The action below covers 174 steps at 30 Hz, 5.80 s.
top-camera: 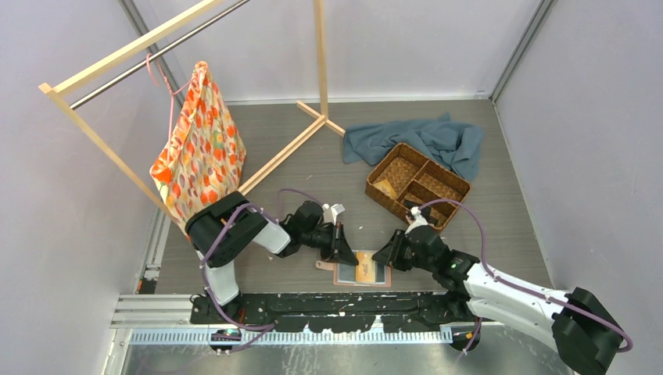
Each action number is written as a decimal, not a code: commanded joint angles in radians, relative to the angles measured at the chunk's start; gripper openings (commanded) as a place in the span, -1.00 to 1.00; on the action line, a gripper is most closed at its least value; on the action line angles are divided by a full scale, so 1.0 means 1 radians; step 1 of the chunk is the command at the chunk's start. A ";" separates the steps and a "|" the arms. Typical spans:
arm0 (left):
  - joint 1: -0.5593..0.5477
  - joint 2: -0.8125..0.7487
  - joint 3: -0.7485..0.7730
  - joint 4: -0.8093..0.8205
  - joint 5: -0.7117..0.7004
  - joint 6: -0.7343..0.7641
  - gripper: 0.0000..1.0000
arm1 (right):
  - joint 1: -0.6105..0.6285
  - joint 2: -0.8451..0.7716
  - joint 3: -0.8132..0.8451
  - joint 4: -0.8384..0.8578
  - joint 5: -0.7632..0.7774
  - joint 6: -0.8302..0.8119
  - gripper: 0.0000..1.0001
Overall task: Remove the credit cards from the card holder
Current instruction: Remove the credit card from the card holder, then place the credit card in the storage box, then remove the credit card from the card holder.
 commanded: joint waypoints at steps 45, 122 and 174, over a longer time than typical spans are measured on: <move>0.109 -0.275 -0.046 -0.371 -0.008 0.154 -0.99 | 0.002 -0.031 0.057 -0.128 0.064 -0.024 -0.44; 0.192 -0.796 0.315 -1.242 -0.308 0.425 -0.16 | -0.318 -0.003 0.538 -0.332 -0.133 -0.258 -0.99; -0.062 -0.544 0.084 -0.684 -0.323 0.049 -0.29 | -0.078 -0.107 0.263 -0.464 0.040 -0.006 -0.16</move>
